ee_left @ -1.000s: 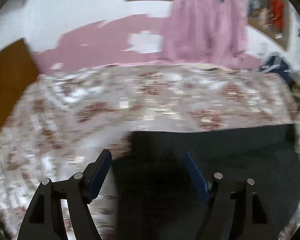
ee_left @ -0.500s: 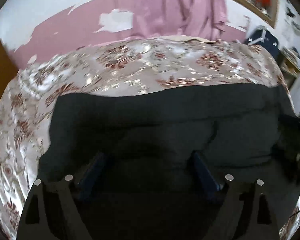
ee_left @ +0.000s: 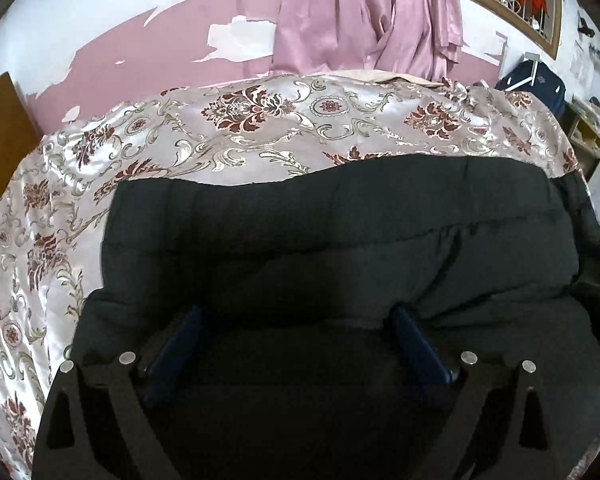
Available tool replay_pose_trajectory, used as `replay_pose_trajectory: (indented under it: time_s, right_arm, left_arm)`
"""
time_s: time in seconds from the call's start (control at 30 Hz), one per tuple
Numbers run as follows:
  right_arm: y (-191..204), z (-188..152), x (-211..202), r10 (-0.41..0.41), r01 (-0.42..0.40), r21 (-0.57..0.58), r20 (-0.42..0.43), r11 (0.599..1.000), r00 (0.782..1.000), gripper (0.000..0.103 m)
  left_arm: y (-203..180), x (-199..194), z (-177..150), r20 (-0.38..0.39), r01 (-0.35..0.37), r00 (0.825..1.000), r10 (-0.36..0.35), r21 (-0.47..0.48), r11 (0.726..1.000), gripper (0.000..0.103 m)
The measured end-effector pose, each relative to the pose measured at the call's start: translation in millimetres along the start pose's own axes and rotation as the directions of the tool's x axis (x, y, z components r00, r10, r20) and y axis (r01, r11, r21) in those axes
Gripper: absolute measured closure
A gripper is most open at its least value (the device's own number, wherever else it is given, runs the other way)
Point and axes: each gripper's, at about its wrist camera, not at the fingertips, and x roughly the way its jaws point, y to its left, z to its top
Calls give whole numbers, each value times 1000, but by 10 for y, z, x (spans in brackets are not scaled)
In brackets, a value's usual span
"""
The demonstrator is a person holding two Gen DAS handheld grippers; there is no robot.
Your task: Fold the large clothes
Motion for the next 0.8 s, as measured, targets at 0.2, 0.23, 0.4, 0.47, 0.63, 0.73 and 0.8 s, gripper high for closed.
replay_pose_trajectory:
  time_s: [0.2,0.23,0.4,0.47,0.63,0.73,0.8]
  right_arm:
    - [-123,-152,-308,62,-64,45,44,997,997,2]
    - [-121,-180,-346,50,-51,36,40,998,998,2]
    - [-182,-248,-482,37,-39,41,42,998,998,2]
    - [-211,-282,-519,35,-37,53,38,998,999,2]
    - [-345,-381,-632,27,-30,68,36,997,999,2]
    - [-524,-421,-761,7,-12,91,51,996,999,2]
    - [-697,-448,-866,-8,0,119,65,993,998,2]
  left_arm:
    - [71,-207,-46,-3,-31,1000,31,-7,999,6]
    - [75,-254,-61,-3,-37,999,37,-1,999,6]
    - [151,-472,-146,1,-56,998,56,13,998,6]
    - [210,-553,-208,-1,-68,998,68,17,998,6]
    - [453,-760,-381,12,-74,997,74,21,997,6]
    - [654,-822,-470,2,-85,996,85,15,996,6]
    - [769,-830,-517,-7,-83,997,83,3,997,6]
